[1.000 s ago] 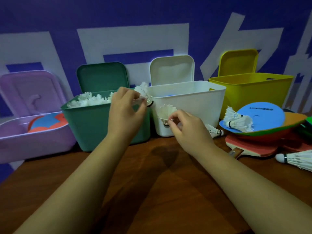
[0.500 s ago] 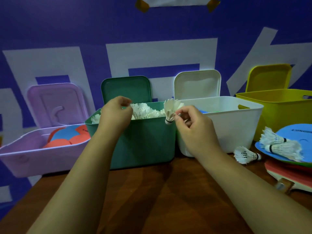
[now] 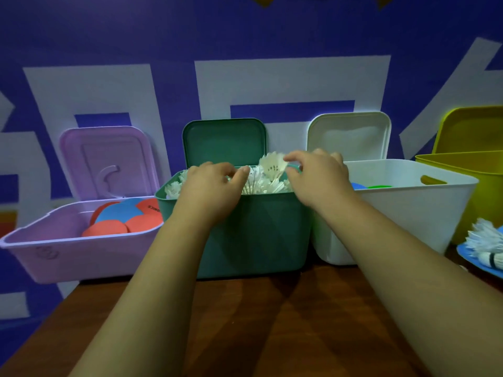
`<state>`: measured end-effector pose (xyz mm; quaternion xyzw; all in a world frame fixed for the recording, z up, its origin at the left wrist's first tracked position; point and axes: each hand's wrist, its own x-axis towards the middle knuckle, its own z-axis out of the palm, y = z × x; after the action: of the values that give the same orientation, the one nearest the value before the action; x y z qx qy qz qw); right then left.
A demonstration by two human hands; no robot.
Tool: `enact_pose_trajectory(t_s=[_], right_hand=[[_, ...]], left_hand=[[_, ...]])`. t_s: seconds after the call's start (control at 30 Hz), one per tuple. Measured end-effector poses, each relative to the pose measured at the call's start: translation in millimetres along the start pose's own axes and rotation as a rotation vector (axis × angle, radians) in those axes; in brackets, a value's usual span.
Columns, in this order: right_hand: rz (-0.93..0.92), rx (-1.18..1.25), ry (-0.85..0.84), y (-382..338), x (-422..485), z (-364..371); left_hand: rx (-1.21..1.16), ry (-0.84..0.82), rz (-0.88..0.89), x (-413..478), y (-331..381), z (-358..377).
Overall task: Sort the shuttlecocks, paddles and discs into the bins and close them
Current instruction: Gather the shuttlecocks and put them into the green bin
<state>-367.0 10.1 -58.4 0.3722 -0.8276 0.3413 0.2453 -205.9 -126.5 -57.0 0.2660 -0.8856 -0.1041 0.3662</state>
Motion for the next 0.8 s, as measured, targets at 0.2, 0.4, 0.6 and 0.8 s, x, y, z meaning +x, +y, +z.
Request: enact_pose_trajectory(t_s=[0.2,0.4,0.6,0.8], right_hand=[[-0.078,0.141,0.228,3,-26,16],[-0.117,0.212,0.279,7,-32,25],[-0.096,0.322,0.251,12,-28,20],[-0.007,0.421,0.182,15,-30,1]], left_hand=[[-0.256,0.142,-0.039,0,2,-2],[-0.133,0.098,-0.083,2,-1,9],[-0.089,0.134,-0.058,4,0,13],[-0.142,0.173,0.027,-2,18,12]])
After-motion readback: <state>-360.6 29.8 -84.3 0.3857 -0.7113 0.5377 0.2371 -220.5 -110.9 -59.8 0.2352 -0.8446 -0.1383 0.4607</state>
